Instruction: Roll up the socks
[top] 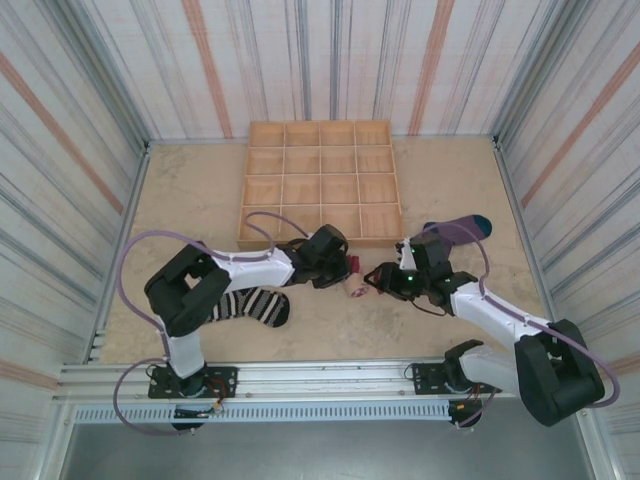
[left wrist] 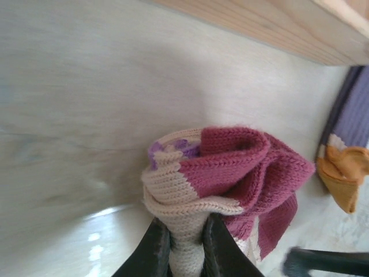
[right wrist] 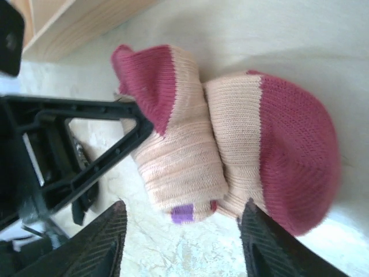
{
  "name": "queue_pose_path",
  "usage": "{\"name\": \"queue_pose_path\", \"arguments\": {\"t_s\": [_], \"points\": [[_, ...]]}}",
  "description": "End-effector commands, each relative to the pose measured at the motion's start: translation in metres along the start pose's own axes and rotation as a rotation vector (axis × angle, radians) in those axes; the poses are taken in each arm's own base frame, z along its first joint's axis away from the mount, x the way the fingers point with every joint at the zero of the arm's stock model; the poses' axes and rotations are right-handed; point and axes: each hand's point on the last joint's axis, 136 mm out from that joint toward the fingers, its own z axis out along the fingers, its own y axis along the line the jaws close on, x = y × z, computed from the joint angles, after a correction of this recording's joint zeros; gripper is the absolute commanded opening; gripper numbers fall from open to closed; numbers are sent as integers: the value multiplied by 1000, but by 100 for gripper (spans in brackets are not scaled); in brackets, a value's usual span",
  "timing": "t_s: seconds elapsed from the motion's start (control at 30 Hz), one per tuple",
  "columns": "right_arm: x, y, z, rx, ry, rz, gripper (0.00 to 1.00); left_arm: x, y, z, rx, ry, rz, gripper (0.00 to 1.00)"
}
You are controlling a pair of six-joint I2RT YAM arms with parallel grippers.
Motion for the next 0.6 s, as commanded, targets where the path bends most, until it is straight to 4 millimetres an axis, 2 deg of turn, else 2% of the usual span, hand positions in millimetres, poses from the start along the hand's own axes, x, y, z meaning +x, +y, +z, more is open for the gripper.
{"name": "queue_pose_path", "arguments": {"t_s": [0.0,0.1,0.3,0.4,0.57], "points": [[4,8,-1,122,-8,-227,58,3,50,-24,-158,-19,-25,0],[5,31,8,162,-64,-408,62,4,69,-42,-202,-69,-80,0],[15,67,30,209,-170,-692,64,13,89,-55,-181,-107,-203,0],[24,78,45,227,-186,-790,64,15,92,-58,-153,-118,-245,0],[41,91,66,215,-176,-859,65,16,92,-62,-155,-118,-250,0]]}}
